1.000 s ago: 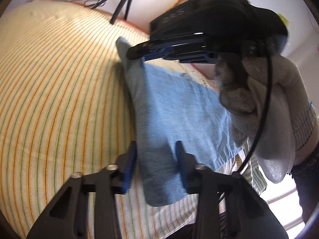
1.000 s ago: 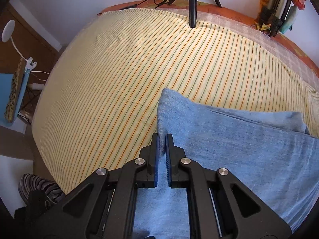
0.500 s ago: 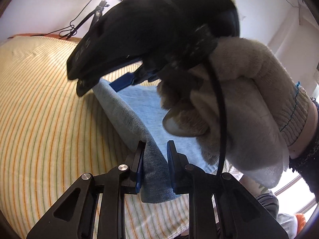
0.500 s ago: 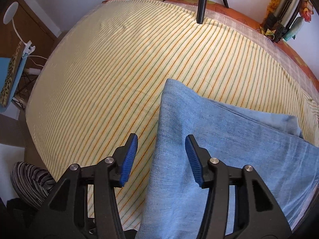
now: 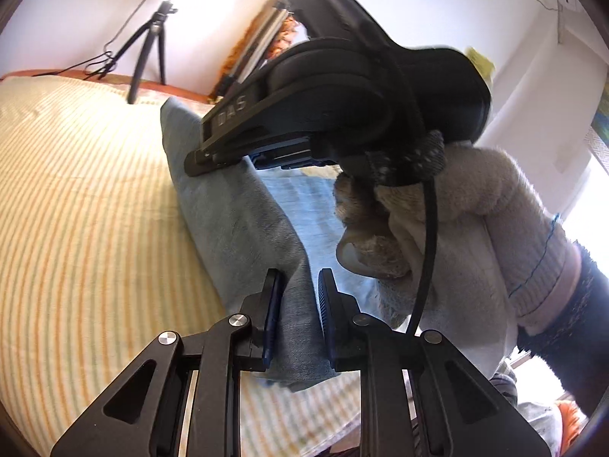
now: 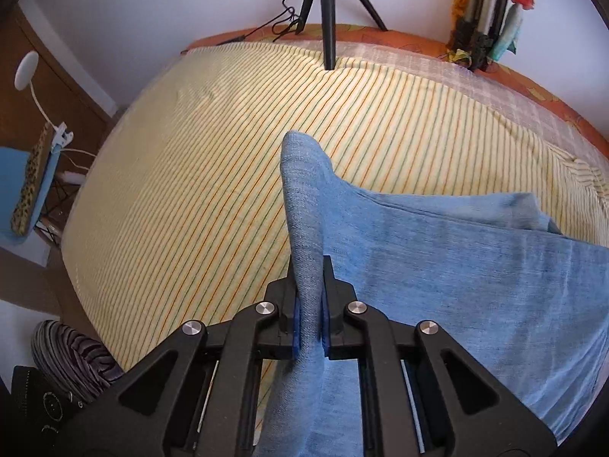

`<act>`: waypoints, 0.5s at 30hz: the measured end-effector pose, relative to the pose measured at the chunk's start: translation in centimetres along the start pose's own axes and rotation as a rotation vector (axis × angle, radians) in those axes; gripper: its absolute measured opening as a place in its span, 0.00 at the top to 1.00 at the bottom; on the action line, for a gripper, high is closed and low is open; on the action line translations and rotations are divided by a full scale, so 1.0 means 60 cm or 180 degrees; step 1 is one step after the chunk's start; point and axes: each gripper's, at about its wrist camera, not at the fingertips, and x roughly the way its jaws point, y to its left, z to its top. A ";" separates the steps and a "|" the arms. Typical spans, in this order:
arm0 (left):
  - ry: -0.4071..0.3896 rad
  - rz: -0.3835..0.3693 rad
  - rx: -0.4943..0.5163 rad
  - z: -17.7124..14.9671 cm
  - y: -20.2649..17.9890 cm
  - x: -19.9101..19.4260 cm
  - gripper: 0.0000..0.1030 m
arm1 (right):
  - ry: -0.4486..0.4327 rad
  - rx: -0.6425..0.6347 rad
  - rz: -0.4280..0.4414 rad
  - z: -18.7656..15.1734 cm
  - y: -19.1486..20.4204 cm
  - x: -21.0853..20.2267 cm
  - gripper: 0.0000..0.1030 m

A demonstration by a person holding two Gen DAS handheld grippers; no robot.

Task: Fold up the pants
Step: 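Lift and fold the jeans edge over with both tools, then open the left tool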

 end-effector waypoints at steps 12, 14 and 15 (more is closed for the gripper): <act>0.0001 -0.0473 0.0045 0.038 -0.085 0.088 0.83 | -0.0453 0.0409 0.0034 -0.039 -0.154 -0.115 0.92; 0.0023 -0.0539 0.0107 0.042 -0.109 0.110 0.84 | -0.0494 0.0449 -0.0018 -0.046 -0.181 -0.134 0.92; 0.0039 -0.0570 0.0127 0.052 -0.111 0.125 0.85 | -0.0506 0.0464 -0.0037 -0.048 -0.193 -0.140 0.93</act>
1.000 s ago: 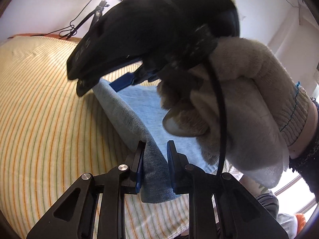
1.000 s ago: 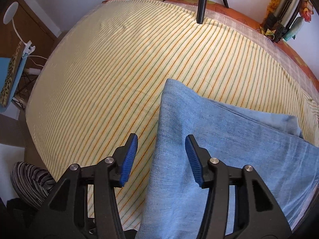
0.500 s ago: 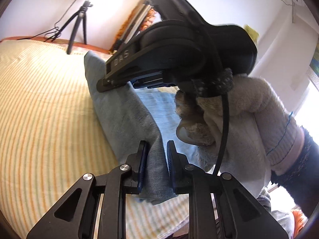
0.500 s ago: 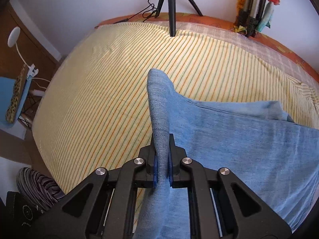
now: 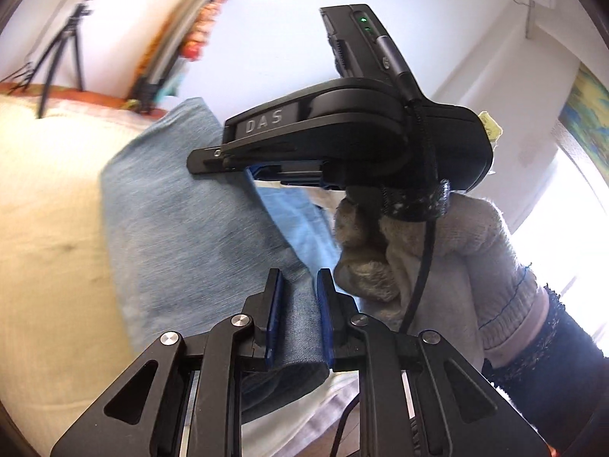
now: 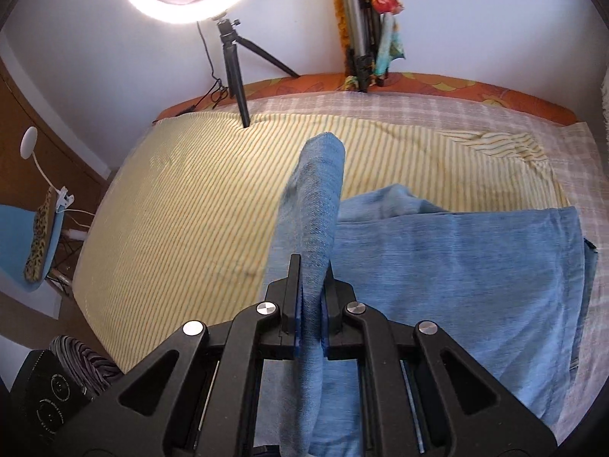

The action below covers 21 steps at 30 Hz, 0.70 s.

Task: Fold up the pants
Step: 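Lift and fold the jeans edge over with both tools, then open the left tool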

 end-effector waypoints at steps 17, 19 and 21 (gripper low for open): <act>0.0470 -0.0219 0.0392 0.014 -0.086 0.103 0.71 | -0.0193 0.0265 -0.0391 -0.018 -0.202 -0.078 0.94; 0.0447 -0.0134 0.0451 0.018 -0.072 0.085 0.71 | -0.0200 0.0333 -0.0393 -0.024 -0.223 -0.080 0.94; 0.0385 0.0071 0.0554 0.023 -0.049 0.066 0.71 | -0.0200 0.0387 -0.0414 -0.030 -0.243 -0.081 0.94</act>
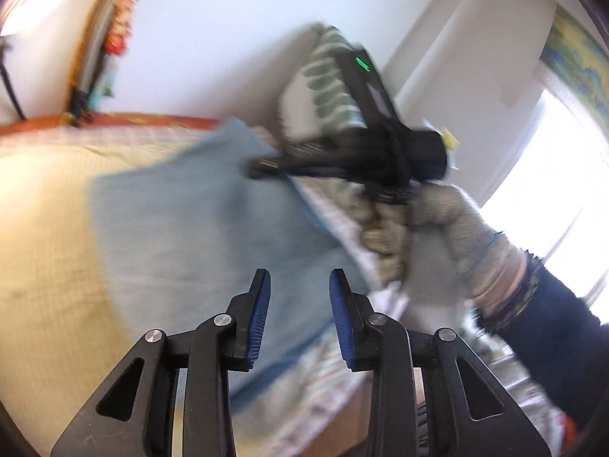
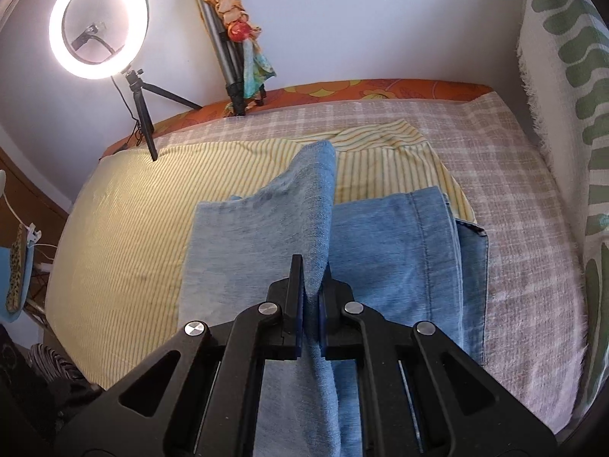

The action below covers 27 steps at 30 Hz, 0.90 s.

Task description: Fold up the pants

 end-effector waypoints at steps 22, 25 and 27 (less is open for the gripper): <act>0.0399 0.0339 0.0242 -0.046 0.012 0.067 0.71 | -0.0109 0.0248 -0.0468 0.012 -0.167 0.014 0.98; 0.0512 0.0311 0.0241 -0.058 0.009 0.090 0.71 | -0.0102 0.0405 -0.0340 0.010 -0.196 0.012 0.98; 0.0553 0.0305 0.0261 -0.065 0.007 0.100 0.71 | -0.0098 0.0371 -0.0387 0.004 -0.200 0.007 0.98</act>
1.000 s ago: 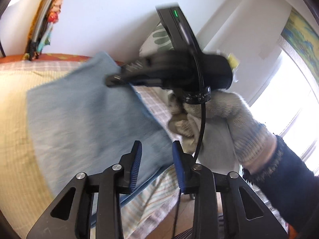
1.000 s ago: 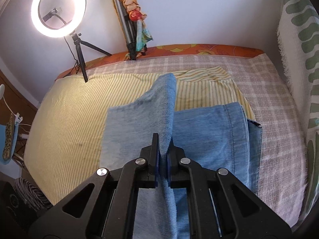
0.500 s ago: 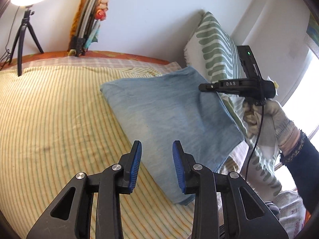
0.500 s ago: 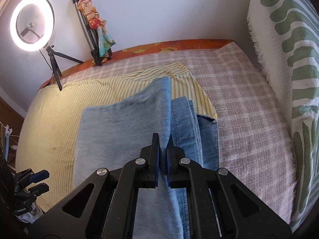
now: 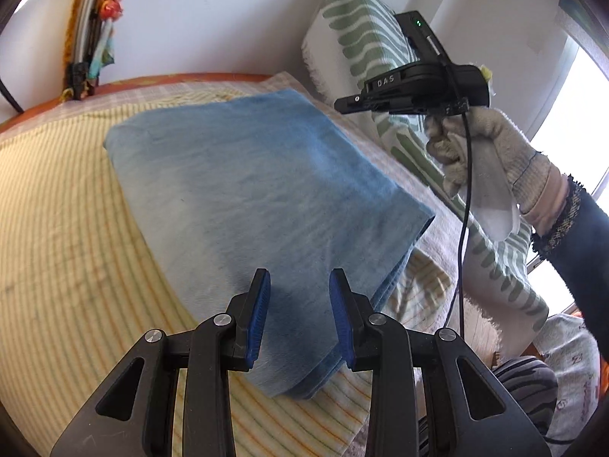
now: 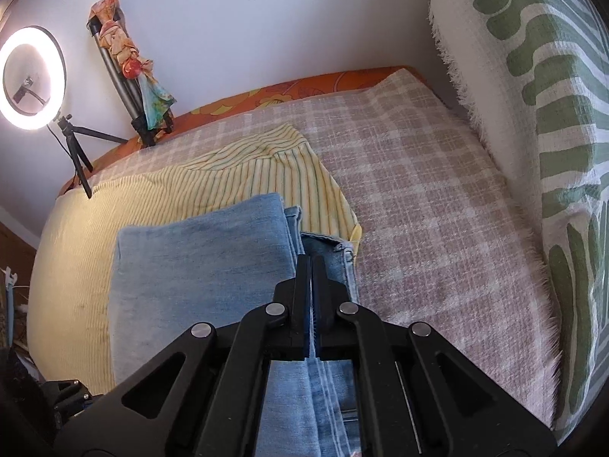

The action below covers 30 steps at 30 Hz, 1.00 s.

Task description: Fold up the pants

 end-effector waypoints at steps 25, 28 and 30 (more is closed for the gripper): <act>0.0039 0.0045 0.0350 -0.019 -0.066 0.034 0.60 | 0.0267 -0.0310 0.0528 -0.133 0.031 0.013 0.97; 0.0113 -0.0041 0.0215 -0.009 -0.056 0.023 0.59 | 0.0278 -0.0314 0.0569 -0.134 0.027 0.012 0.97; 0.0110 -0.0097 0.0101 0.000 -0.041 0.002 0.55 | 0.0283 -0.0337 0.0629 -0.130 0.023 0.005 0.90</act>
